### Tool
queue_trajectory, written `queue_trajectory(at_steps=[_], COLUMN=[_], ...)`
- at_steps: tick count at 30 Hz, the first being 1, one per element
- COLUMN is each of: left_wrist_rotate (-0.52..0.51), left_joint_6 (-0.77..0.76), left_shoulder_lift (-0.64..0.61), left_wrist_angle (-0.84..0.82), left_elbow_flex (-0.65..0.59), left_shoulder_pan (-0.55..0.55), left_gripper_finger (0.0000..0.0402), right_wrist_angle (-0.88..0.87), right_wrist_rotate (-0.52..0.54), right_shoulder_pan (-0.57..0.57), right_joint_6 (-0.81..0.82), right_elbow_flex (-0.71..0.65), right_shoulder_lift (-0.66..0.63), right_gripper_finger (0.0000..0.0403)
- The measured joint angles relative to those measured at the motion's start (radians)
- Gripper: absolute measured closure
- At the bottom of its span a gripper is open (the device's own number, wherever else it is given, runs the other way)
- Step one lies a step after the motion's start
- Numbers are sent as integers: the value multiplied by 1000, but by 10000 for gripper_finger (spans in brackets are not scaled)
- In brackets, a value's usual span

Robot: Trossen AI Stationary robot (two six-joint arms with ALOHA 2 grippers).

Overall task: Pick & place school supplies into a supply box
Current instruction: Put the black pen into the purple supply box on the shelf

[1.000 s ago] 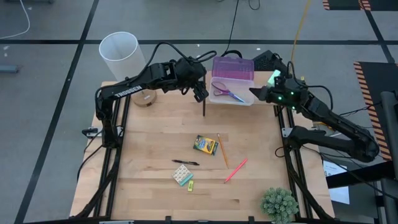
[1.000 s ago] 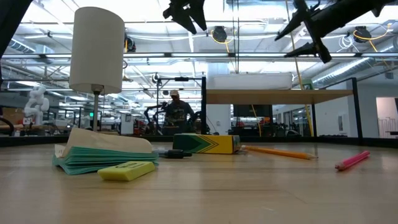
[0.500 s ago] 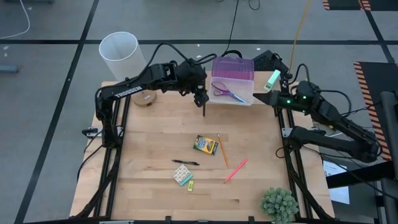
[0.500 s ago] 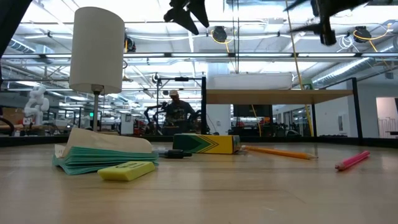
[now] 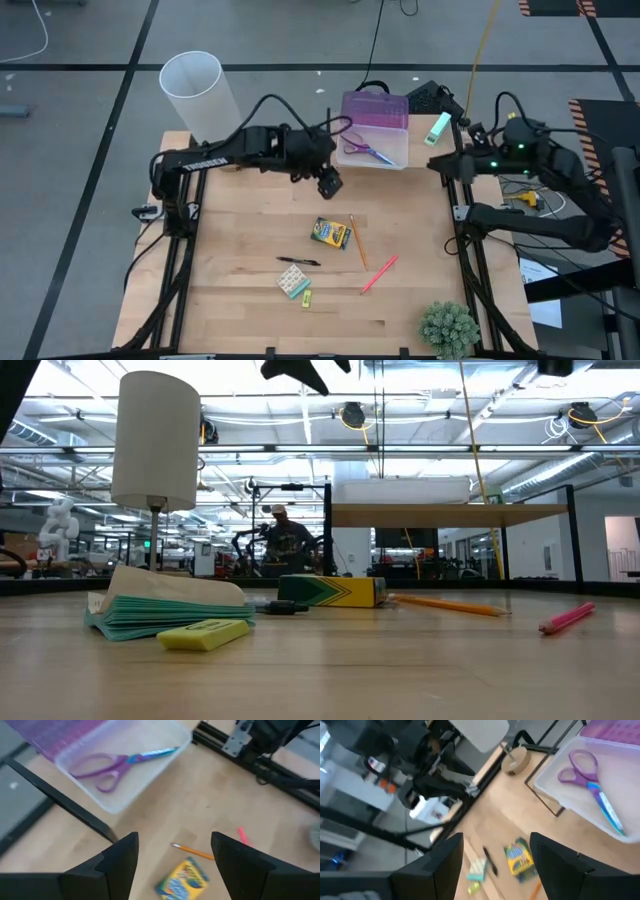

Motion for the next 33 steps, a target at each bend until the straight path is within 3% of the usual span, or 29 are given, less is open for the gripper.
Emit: queue_trajectory(at_steps=[6,18,24,29,33], left_wrist_rotate=[-1,14,96,134,172], left_joint_6=[-95,-209,-219,-85,11], left_shoulder_lift=[27,168,237,276,273], left_wrist_angle=[-22,-92,-199,-331,-300], left_elbow_flex=[0,0,0,-1,-57], left_shoulder_pan=[-125,-450,-505,-508,-473], left_gripper_finger=[151,151,151,151,151], right_wrist_angle=[-180,-236,-237,-237,-236], right_wrist_rotate=[0,-32,-26,-26,-26], right_shoulder_pan=[38,77,77,77,76], right_joint_6=[-106,-157,-184,-182,-171], right_elbow_flex=[79,79,79,79,79], right_shoulder_lift=[-10,-85,-96,-96,-97], right_gripper_finger=[181,181,181,181,181])
